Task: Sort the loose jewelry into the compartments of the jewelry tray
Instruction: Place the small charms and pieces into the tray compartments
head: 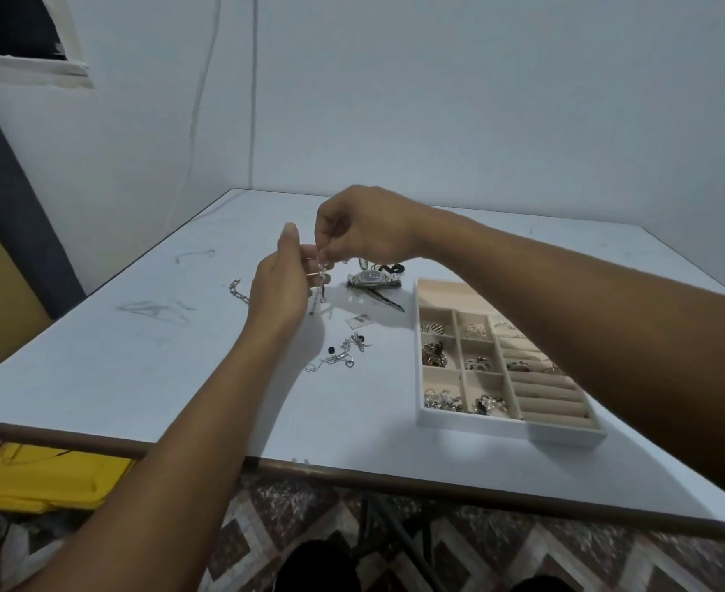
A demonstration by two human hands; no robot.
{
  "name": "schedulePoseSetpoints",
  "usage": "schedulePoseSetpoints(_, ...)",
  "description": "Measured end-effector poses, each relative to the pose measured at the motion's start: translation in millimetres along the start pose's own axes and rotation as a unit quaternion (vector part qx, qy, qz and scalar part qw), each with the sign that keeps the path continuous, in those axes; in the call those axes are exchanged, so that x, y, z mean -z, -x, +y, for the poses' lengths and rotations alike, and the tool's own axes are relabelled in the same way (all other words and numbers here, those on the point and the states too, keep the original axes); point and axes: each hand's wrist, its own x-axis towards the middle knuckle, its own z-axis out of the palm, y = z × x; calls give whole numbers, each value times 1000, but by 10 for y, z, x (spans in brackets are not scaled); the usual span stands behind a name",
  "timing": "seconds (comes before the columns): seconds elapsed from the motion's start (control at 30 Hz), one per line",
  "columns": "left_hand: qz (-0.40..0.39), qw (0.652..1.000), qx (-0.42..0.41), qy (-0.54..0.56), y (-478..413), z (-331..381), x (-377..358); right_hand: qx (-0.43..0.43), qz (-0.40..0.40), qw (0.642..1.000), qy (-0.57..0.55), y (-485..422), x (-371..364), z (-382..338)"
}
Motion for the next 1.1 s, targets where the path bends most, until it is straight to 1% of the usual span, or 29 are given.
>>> schedulePoseSetpoints(0.13, -41, 996, 15, 84, 74, 97, -124, 5, 12, 1000, -7, 65, 104, 25)
schedulePoseSetpoints(0.43, -104, 981, 42, 159, 206, 233, -335, -1, 42, 999, -16, 218, 271, 116)
schedulePoseSetpoints(0.7, -148, 968, 60, 195, 290, 241, -450, -7, 72, 997, -25, 310, 405, 172)
schedulePoseSetpoints(0.93, -176, 969, 55, 165, 397, 258, -552, -15, 113, 993, -41, 468, 486, 246)
schedulePoseSetpoints(1.1, -203, 966, 40, 157, 575, 243, -679, -26, 119, 991, -53, 736, 521, 349)
